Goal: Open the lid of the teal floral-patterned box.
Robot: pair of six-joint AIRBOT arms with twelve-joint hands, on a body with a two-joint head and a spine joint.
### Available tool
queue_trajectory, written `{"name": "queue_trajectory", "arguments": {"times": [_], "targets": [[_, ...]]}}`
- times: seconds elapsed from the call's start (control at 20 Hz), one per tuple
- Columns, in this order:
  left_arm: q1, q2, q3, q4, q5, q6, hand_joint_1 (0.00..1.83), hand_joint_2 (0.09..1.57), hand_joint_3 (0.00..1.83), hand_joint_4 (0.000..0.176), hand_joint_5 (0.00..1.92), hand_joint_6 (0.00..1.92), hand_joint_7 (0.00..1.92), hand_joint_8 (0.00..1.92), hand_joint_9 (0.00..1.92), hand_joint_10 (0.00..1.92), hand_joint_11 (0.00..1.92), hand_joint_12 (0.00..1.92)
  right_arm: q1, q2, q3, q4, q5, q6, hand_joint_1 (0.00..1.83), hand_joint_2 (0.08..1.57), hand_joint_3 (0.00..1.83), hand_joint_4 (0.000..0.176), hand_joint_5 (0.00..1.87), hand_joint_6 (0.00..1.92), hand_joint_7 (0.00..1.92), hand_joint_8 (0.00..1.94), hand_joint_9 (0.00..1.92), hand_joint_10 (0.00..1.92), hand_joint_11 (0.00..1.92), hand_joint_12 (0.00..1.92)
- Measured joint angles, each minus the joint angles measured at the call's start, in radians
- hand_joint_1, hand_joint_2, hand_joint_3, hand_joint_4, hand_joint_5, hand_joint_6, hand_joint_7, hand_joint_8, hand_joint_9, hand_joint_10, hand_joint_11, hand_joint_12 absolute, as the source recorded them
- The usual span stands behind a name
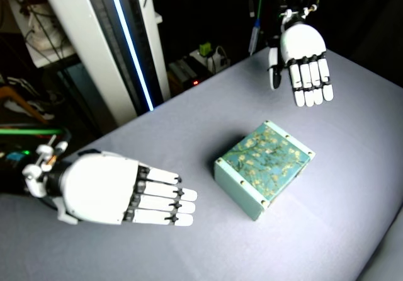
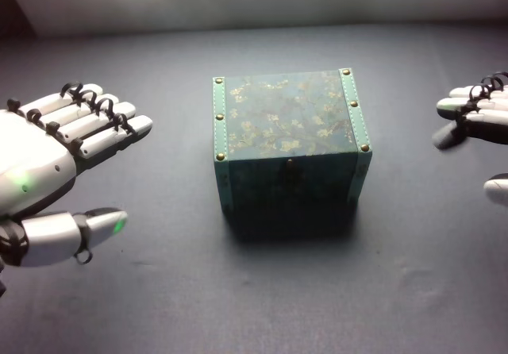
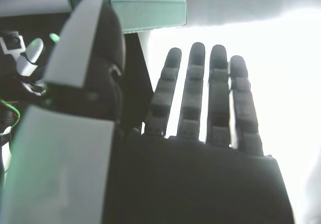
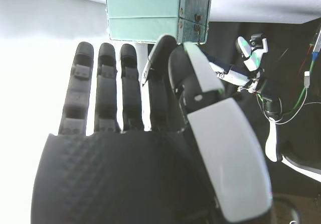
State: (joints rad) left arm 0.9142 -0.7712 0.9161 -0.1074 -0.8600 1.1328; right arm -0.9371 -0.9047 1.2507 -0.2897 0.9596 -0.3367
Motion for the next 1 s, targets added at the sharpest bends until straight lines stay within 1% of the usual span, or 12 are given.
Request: {"name": "queue_trajectory", "arguments": {"times": [0.05,0.1,0.15,0.25,0.35,0.45,0.5,0.55,0.7,0.75,0.9,1.0], "targets": [[-0.001,0.000,0.000,0.005,-0.001,0.000,0.00,1.38,0.02,0.000,0.00,0.00,0.00,0.00,0.00,0.00,0.00,0.00,0.004,-0.001,0.000,-0.006,0.001,0.004,0.15,1.46,0.01,0.000,0.09,0.00,0.06,0.01,0.00,0.00,0.04,0.07],[-0.001,-0.003,0.000,0.007,-0.002,0.000,0.00,1.37,0.01,0.000,0.01,0.01,0.00,0.00,0.00,0.00,0.00,0.00,0.010,-0.002,0.000,-0.013,0.000,0.006,0.16,1.46,0.01,0.000,0.11,0.01,0.08,0.01,0.01,0.00,0.05,0.08],[-0.003,-0.006,0.001,0.007,0.006,0.000,0.00,1.39,0.01,0.000,0.06,0.01,0.05,0.00,0.06,0.01,0.00,0.00,0.011,-0.002,0.002,-0.014,0.001,0.006,0.10,1.46,0.00,0.000,0.09,0.00,0.06,0.00,0.00,0.00,0.04,0.08],[-0.010,-0.013,0.005,0.024,0.030,-0.002,0.00,1.40,0.01,0.000,0.07,0.00,0.06,0.00,0.06,0.00,0.00,0.00,0.015,-0.002,0.002,-0.027,-0.015,0.008,0.18,1.48,0.00,0.000,0.13,0.01,0.12,0.01,0.03,0.01,0.03,0.06],[-0.030,-0.026,0.015,0.048,0.060,-0.014,0.00,1.38,0.00,0.000,0.00,0.00,0.00,0.00,0.01,0.00,0.00,0.00,0.028,-0.002,0.005,-0.061,-0.033,0.022,0.22,1.48,0.00,0.000,0.13,0.00,0.12,0.00,0.03,0.00,0.01,0.05],[-0.042,-0.039,0.023,0.080,0.095,-0.032,0.00,1.36,0.00,0.000,0.00,0.00,0.03,0.00,0.13,0.01,0.02,0.01,0.050,-0.010,0.016,-0.100,-0.056,0.044,0.10,1.50,0.01,0.000,0.06,0.00,0.04,0.00,0.00,0.00,0.00,0.00],[-0.050,-0.050,0.031,0.093,0.118,-0.032,0.00,1.35,0.00,0.000,0.00,0.00,0.02,0.00,0.13,0.01,0.01,0.00,0.065,-0.014,0.021,-0.127,-0.076,0.051,0.02,1.50,0.01,0.000,0.02,0.00,0.01,0.00,0.00,0.00,0.00,0.00],[-0.055,-0.061,0.037,0.100,0.135,-0.033,0.00,1.34,0.00,0.000,0.00,0.00,0.01,0.00,0.09,0.00,0.00,0.00,0.075,-0.019,0.025,-0.145,-0.090,0.055,0.00,1.48,0.00,0.000,0.02,0.01,0.01,0.00,0.00,0.00,0.00,0.00],[-0.085,-0.089,0.070,0.145,0.194,-0.083,0.00,1.30,0.00,0.000,0.00,0.00,0.02,0.01,0.08,0.00,0.00,0.00,0.105,-0.039,0.041,-0.218,-0.134,0.082,0.00,1.48,0.00,0.000,0.04,0.01,0.04,0.01,0.00,0.00,0.00,0.00],[-0.102,-0.100,0.081,0.160,0.209,-0.096,0.00,1.28,0.00,0.000,0.00,0.00,0.00,0.00,0.02,0.00,0.00,0.00,0.130,-0.055,0.053,-0.257,-0.163,0.098,0.00,1.44,0.00,0.000,0.04,0.01,0.05,0.01,0.00,0.00,0.00,0.00],[-0.121,-0.120,0.093,0.180,0.226,-0.099,0.00,1.29,0.00,0.000,0.01,0.00,0.01,0.00,0.01,0.00,0.05,0.02,0.154,-0.070,0.068,-0.294,-0.196,0.107,0.00,1.39,0.00,0.000,0.06,0.01,0.06,0.01,0.01,0.00,0.01,0.00],[-0.139,-0.137,0.104,0.200,0.258,-0.100,0.00,1.28,0.00,0.000,0.00,0.00,0.00,0.00,0.00,0.00,0.01,0.00,0.167,-0.092,0.085,-0.322,-0.214,0.126,0.00,1.37,0.00,0.000,0.07,0.00,0.08,0.01,0.02,0.00,0.01,0.00]]}}
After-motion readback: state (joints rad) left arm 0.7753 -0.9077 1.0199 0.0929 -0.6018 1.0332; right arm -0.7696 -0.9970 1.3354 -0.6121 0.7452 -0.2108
